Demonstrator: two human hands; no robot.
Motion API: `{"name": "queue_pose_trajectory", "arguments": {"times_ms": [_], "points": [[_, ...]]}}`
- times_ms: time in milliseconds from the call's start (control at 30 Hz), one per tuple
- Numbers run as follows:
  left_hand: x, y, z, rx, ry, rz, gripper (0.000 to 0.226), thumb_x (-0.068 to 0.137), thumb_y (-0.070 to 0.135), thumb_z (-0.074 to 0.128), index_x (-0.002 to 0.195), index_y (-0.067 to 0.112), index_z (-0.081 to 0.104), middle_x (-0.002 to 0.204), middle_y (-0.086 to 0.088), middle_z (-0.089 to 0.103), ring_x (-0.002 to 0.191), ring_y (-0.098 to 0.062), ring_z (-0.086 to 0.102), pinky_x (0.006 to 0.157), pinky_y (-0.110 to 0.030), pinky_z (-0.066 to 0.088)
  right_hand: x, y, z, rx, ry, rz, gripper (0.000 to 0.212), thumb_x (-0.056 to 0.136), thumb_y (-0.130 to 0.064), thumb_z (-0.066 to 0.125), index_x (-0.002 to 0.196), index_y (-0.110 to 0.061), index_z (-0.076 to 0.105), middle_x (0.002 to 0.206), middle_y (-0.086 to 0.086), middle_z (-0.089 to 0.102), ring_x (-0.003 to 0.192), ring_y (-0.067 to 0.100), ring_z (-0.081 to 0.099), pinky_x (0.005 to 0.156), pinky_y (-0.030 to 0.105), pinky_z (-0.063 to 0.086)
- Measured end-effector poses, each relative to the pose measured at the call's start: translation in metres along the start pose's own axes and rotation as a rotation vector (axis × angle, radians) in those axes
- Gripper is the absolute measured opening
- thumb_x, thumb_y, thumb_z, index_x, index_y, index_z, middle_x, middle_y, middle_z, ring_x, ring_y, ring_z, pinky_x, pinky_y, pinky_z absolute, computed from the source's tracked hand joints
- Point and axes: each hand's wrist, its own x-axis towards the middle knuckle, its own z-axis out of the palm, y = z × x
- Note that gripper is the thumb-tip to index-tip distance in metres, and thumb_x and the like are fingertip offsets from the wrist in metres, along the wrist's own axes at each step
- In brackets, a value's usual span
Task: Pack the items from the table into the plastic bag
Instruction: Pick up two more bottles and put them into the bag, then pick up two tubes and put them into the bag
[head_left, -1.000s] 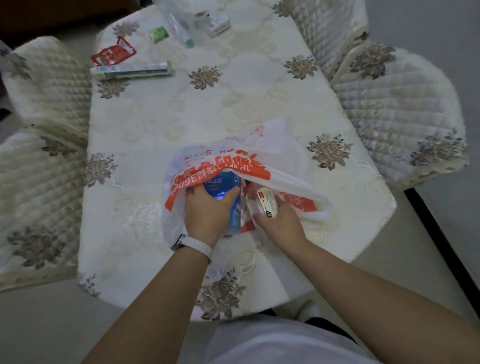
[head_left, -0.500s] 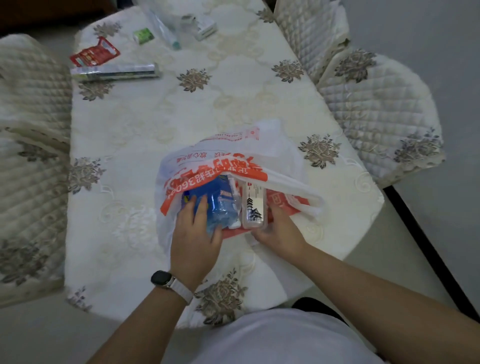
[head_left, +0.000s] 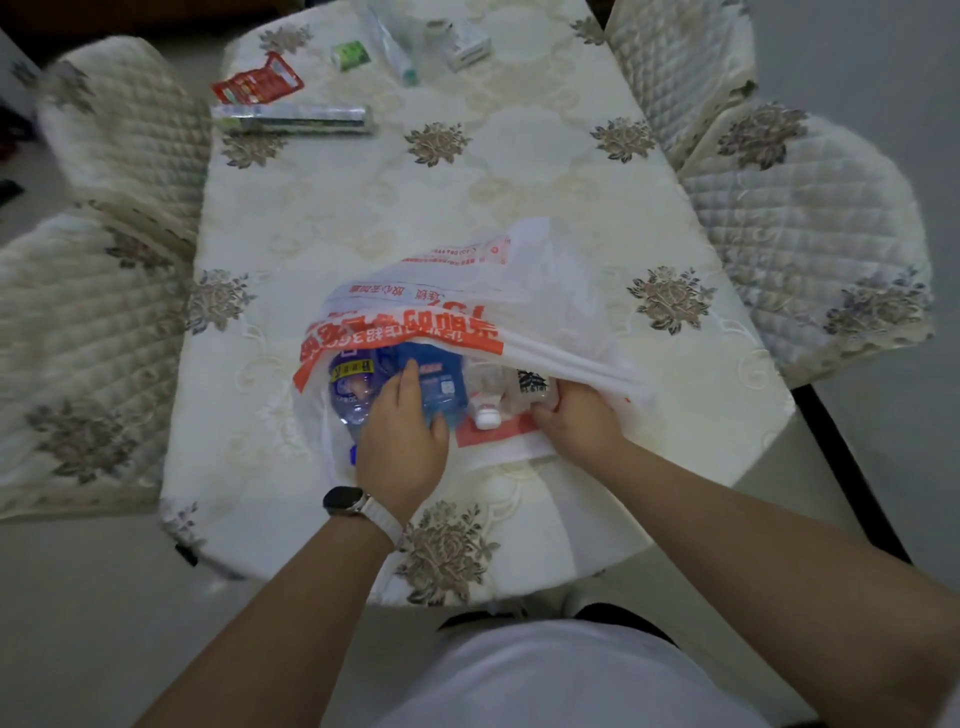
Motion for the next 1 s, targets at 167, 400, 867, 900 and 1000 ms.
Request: {"name": "queue_pose_trajectory", "arguments": {"times_ms": [167,400,867,900,1000], "points": [[-0.031,0.008,-0.003,0.065,-0.025,0.000,0.058,0.092,0.020,0.061,0.145,0.007,0.044,0.147,-0.013,0.047,0.134,-0.030,0.045,0.106,-0.042,0.042,-0.034,0.008,-0.007,0.029,-0.013,-0.073,0.066,0.081,-0.047,0.056,0.139,-0.018,0.044,0.125,0.008,0.059,0.116,0.028,0.055,0.092,0.045,0.050],[-0.086,0.037,-0.011,0.130,-0.005,0.025,0.057,0.091,0.028,0.062,0.143,0.008,0.048,0.149,-0.011,0.047,0.138,-0.028,0.043,0.111,-0.043,0.040,-0.089,0.020,-0.036,-0.101,-0.059,-0.247,0.050,0.093,-0.041,0.054,0.139,-0.022,0.046,0.137,0.002,0.052,0.125,0.023,0.048,0.096,0.036,0.043],[-0.182,0.041,-0.065,0.347,0.169,0.080,0.056,0.085,0.039,0.048,0.129,0.007,0.062,0.129,-0.018,0.061,0.114,-0.036,0.061,0.090,-0.051,0.052,-0.154,-0.015,-0.052,-0.392,0.047,-0.778,0.053,0.088,-0.050,0.050,0.130,-0.019,0.057,0.129,0.005,0.059,0.110,0.028,0.056,0.082,0.042,0.051],[-0.184,0.036,-0.071,0.350,0.186,0.069,0.056,0.085,0.039,0.048,0.128,0.007,0.063,0.129,-0.018,0.061,0.115,-0.037,0.061,0.091,-0.052,0.052,-0.157,-0.022,-0.050,-0.403,0.050,-0.803,0.053,0.088,-0.051,0.050,0.130,-0.018,0.057,0.130,0.006,0.059,0.110,0.029,0.057,0.082,0.042,0.051],[-0.189,0.018,-0.084,0.371,0.255,0.065,0.055,0.085,0.038,0.048,0.127,0.007,0.064,0.129,-0.019,0.062,0.114,-0.038,0.060,0.092,-0.051,0.051,-0.165,-0.044,-0.041,-0.445,0.058,-0.872,0.052,0.088,-0.051,0.049,0.125,-0.017,0.060,0.127,0.008,0.061,0.108,0.030,0.058,0.081,0.042,0.051]]}}
